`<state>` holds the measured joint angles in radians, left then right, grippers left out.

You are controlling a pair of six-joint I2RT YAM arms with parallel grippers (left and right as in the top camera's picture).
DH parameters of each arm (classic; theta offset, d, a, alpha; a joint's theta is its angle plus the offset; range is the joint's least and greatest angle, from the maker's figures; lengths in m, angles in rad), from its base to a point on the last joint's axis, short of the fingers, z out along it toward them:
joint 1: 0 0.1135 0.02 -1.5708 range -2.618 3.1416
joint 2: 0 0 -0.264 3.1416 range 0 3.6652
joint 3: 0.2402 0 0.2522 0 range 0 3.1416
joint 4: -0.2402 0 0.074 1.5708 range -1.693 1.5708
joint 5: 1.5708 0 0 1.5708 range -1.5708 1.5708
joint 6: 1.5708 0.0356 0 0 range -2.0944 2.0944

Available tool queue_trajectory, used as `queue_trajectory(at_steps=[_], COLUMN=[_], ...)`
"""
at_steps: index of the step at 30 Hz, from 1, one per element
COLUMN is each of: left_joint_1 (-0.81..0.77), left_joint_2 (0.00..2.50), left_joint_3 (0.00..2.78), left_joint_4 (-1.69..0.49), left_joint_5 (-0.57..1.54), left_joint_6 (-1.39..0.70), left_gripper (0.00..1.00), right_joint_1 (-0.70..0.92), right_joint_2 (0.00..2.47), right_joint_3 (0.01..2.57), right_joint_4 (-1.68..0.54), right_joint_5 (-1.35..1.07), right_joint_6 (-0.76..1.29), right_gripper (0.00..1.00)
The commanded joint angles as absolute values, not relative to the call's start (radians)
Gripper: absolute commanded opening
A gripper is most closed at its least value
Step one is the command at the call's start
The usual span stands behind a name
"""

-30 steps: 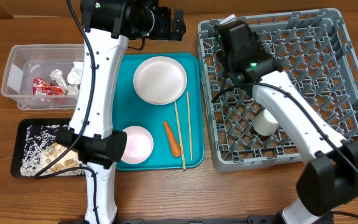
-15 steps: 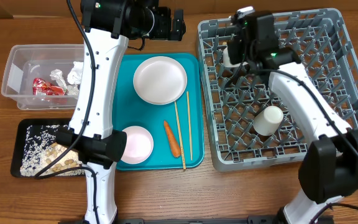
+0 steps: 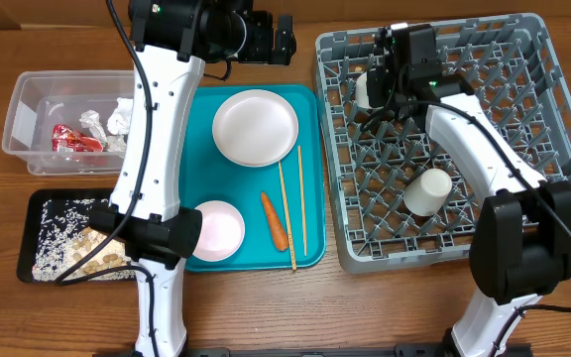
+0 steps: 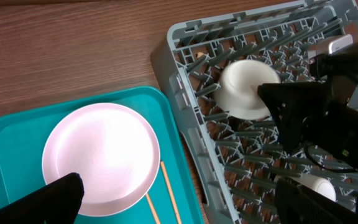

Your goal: Sort waste into correct bins and load items into the dishwasher

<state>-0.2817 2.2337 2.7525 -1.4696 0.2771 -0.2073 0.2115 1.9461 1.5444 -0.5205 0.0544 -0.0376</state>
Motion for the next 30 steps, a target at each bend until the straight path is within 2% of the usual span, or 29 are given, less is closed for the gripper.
queue_trajectory(at_steps=[1, 5, 10, 14, 16, 19, 26, 30], left_joint_1=[-0.287, -0.288, -0.288, -0.288, -0.288, -0.288, -0.288, -0.289], left_joint_2=[2.21, 2.21, 2.21, 2.21, 2.21, 2.21, 2.21, 2.21], left_joint_3=[2.768, 2.768, 2.768, 2.768, 2.768, 2.768, 2.768, 2.768], left_joint_4=[-1.469, -1.469, -1.47, -1.47, -1.47, -1.469, -1.469, -1.469], left_joint_5=[0.286, 0.285, 0.286, 0.286, 0.285, 0.286, 0.286, 0.293], left_joint_6=[-0.206, -0.206, -0.206, -0.206, -0.206, -0.206, -0.206, -0.207], left_gripper=[1.0, 1.0, 1.0, 1.0, 1.0, 1.0, 1.0, 1.0], right_joint_1=[0.212, 0.212, 0.212, 0.208, 0.207, 0.207, 0.207, 0.207], right_joint_2=[1.925, 1.887, 1.813, 1.714, 1.665, 1.593, 1.55, 1.551], right_joint_3=[1.546, 1.546, 1.553, 1.579, 1.579, 1.579, 1.579, 1.578], right_joint_4=[-0.57, -0.652, -0.716, -0.818, -0.868, -0.976, -1.191, -1.288], right_joint_5=[0.171, 0.273, 0.267, 0.109, -0.014, -0.181, -0.364, -0.376], right_joint_6=[-0.029, -0.029, -0.019, 0.035, 0.035, 0.035, 0.035, 0.035], right_gripper=[0.09, 0.09, 0.09, 0.11, 0.16, 0.32, 0.36, 0.39])
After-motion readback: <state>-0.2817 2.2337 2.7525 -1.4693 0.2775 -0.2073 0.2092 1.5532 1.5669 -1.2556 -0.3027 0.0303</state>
